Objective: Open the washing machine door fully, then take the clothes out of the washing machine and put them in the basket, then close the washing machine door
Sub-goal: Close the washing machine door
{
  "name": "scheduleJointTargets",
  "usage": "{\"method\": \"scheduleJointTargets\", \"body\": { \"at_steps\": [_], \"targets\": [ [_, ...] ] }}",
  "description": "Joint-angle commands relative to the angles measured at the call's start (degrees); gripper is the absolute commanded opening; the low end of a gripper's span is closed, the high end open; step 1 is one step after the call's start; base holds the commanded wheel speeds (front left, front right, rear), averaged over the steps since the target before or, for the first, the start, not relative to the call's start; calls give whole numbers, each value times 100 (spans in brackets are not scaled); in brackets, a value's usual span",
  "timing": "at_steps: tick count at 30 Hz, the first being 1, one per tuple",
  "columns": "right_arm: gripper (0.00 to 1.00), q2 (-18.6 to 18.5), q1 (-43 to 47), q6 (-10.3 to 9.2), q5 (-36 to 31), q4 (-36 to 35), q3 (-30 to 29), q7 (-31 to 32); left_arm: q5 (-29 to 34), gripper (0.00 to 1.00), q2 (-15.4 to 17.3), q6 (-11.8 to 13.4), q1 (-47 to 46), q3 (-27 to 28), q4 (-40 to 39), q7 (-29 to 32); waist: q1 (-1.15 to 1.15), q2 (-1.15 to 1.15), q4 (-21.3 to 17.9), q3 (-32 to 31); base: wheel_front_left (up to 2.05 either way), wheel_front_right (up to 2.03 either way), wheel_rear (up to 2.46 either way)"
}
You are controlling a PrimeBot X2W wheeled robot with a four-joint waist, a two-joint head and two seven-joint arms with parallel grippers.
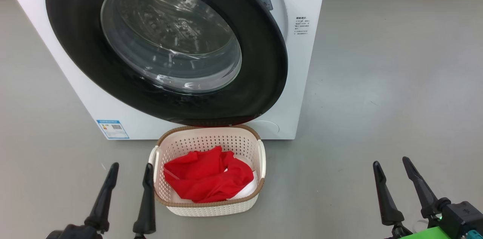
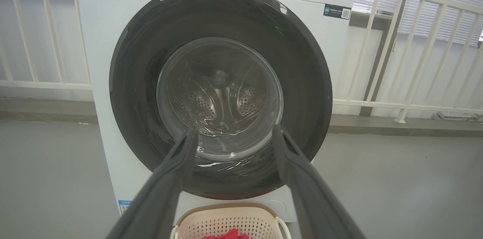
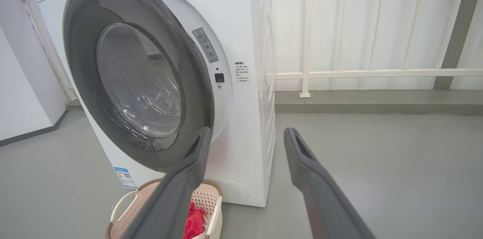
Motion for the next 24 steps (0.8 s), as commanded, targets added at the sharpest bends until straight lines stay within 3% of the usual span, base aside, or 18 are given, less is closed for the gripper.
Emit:
{"method": "scheduleJointTargets", "body": {
  "at_steps": [1,24],
  "targets": [
    [100,-81,-115,36,-50,-173,91,-37,91,100,30,61,-79,200,-95,-51,0,0,10,23,0,0,0],
    [100,-81,-126,36,-178,-268,74,-37,308,100,-108,-102,-59,168,306,-51,0,0,50,104,0,0,0]
  ]
}}
